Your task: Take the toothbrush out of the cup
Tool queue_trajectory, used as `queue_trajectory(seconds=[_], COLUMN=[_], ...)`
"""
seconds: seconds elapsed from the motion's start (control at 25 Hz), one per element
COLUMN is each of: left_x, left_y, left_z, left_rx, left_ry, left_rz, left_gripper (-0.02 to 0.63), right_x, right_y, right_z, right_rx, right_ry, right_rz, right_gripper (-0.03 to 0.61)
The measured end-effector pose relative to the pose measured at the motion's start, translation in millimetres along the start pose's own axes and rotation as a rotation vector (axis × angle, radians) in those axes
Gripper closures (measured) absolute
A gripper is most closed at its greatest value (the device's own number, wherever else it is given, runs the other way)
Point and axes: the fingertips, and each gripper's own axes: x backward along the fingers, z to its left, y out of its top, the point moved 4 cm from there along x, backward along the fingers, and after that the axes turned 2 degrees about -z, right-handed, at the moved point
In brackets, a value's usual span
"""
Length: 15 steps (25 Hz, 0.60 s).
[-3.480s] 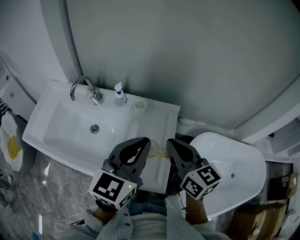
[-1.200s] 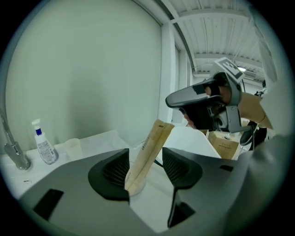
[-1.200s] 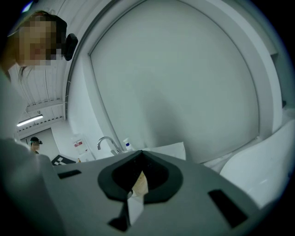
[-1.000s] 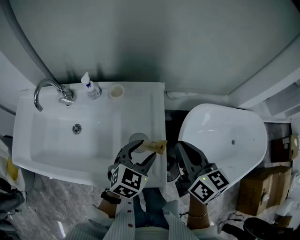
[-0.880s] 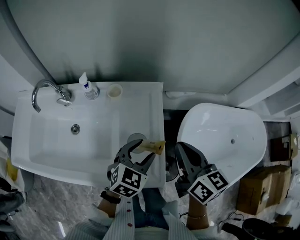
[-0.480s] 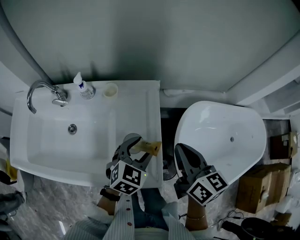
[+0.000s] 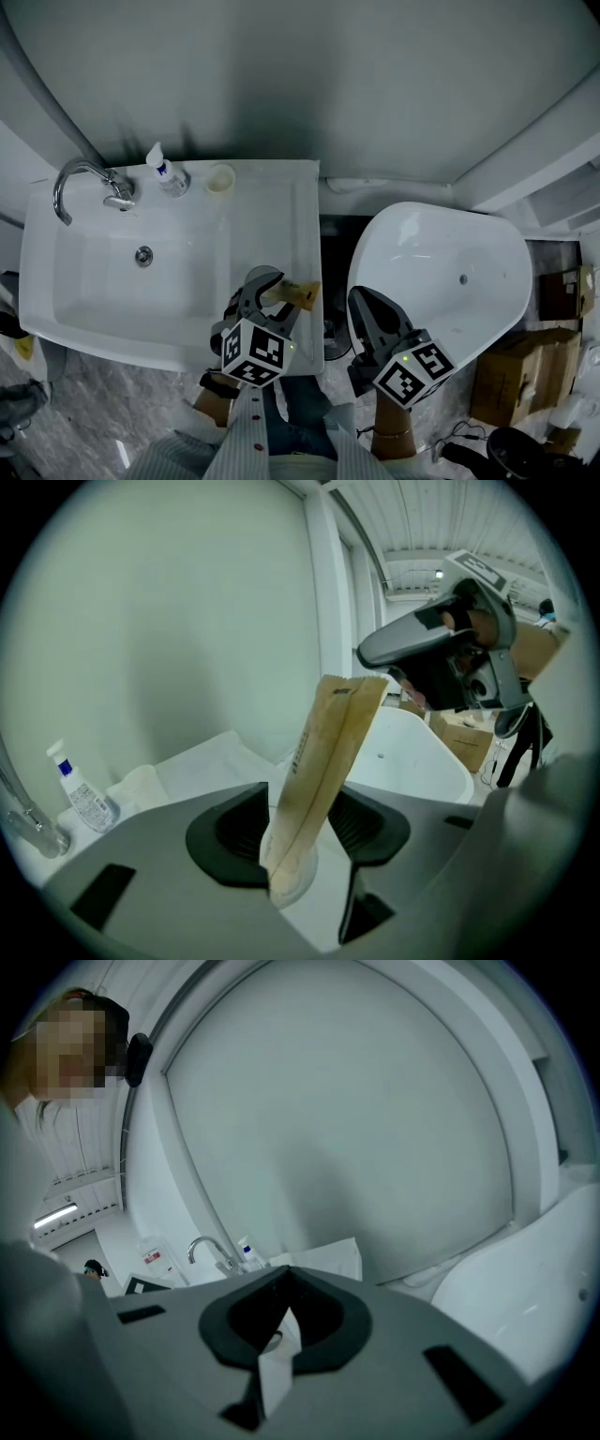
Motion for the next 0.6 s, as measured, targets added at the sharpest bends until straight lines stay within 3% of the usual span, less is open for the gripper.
queue_trajectory(seconds=[0.28, 0.6], left_x=[-1, -1], left_y=[0, 0], left_z=[4, 9], left_rx=[-0.006, -0.001], left_ry=[0.004, 0.016], left_rz=[0.014, 0.013], left_gripper=[0.491, 0.535], right_x=[-2, -6], right_y=[2, 1], right_z=[2, 4], right_rx=[0.007, 0.01], right_ry=[0.007, 0.012], right_rz=[0.006, 0.014], right_gripper=[0.566, 0.566])
